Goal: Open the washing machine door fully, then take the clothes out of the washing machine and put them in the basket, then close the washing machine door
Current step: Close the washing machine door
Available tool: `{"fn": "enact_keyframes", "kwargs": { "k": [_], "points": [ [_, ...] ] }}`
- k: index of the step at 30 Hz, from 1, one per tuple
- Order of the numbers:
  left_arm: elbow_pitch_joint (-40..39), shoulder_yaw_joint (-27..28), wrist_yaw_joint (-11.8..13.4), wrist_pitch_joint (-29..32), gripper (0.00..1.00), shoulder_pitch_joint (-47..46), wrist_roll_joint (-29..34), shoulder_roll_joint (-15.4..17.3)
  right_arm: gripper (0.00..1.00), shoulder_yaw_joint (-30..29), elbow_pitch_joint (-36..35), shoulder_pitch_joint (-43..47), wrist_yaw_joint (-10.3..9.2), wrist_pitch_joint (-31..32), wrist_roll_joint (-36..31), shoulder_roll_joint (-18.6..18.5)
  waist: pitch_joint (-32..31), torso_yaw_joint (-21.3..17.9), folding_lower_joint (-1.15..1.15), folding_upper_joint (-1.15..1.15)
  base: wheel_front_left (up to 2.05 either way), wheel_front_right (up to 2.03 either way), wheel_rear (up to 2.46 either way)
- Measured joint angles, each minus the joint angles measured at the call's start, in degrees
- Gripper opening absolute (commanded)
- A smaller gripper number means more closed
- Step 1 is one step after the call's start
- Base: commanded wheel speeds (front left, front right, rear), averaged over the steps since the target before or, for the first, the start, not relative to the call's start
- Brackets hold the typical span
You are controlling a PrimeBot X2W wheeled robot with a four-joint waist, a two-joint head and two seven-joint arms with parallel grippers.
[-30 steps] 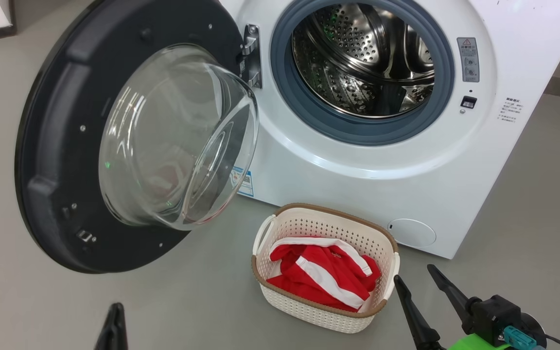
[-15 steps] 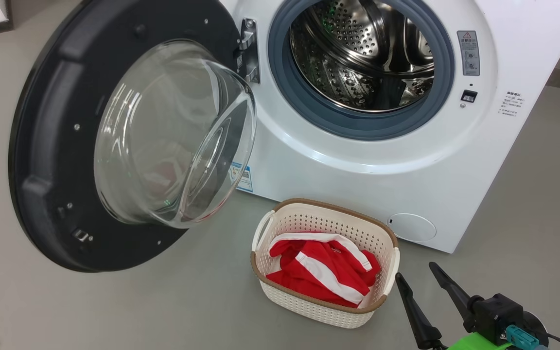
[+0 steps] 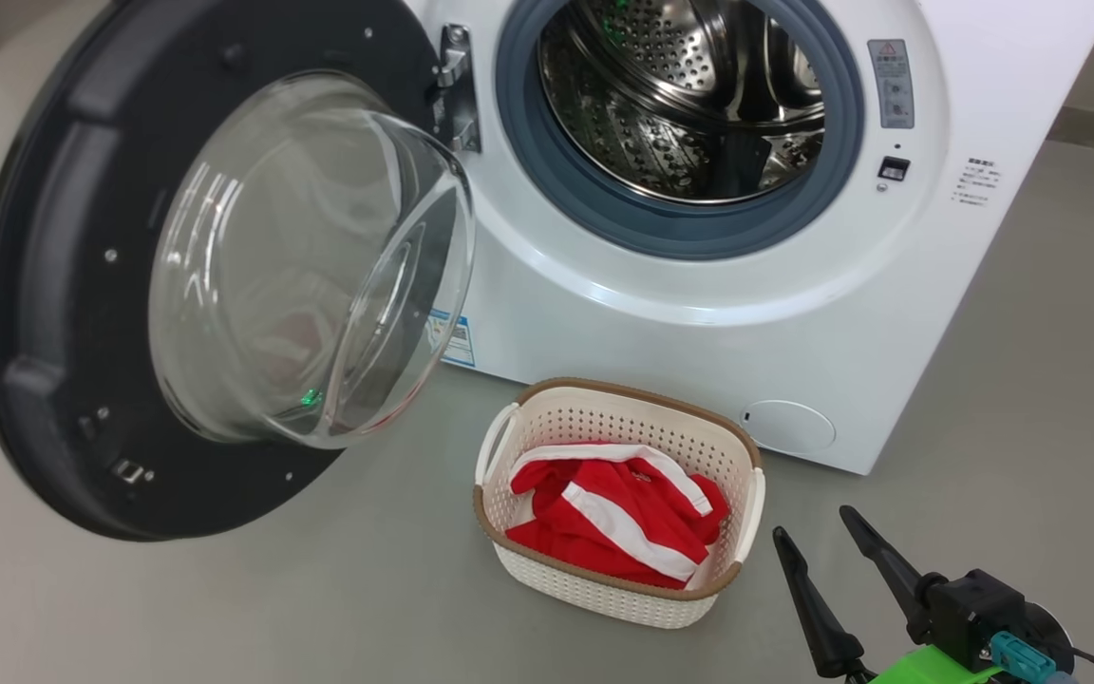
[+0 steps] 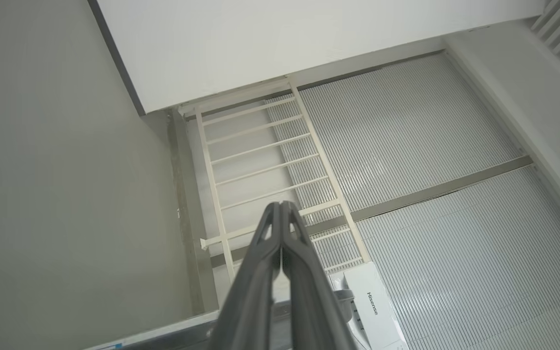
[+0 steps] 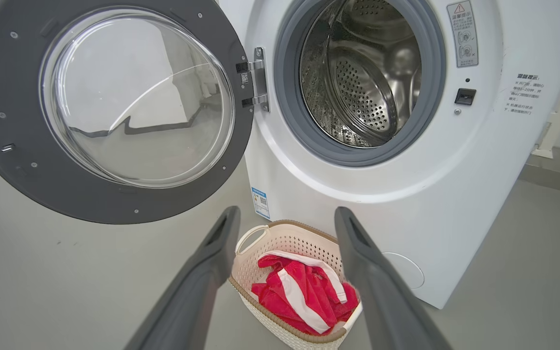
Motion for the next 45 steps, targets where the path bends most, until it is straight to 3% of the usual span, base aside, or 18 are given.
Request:
{"fn": "enact_keyframes", "kwargs": {
  "k": [8,24,35,45],
  "points": [
    [11.7,0.0,-0.7,4.8,0.0,-4.5,-1.4,4.8,1.0,0.4,-0.5,-0.2,0.0,0.3,-0.4,0.0,0.9,-2.2,0.0,0.0,0.0,0.0,0.0],
    [25.0,-7.2,-4.2,13.7,0.0,-11.6,-1.5,5.8,1.0,0.7,-1.1,-1.4,0.0,1.2,-0.6,0.0,2.9,-5.2,0.0,0.0,0.0,0.0,0.0],
    [28.4,-9.9,-6.1,18.0,0.0,-12.7,-1.2,6.0,1.0,0.7,-1.3,-1.6,0.0,1.3,-0.6,0.0,3.6,-6.3,0.0,0.0,0.0,0.0,0.0],
    [25.5,-9.6,-8.0,25.0,0.0,-12.0,-4.1,6.2,1.0,0.5,-1.3,-2.2,0.0,1.3,-0.6,0.0,4.1,-6.8,0.0,0.0,0.0,0.0,0.0]
  ]
}}
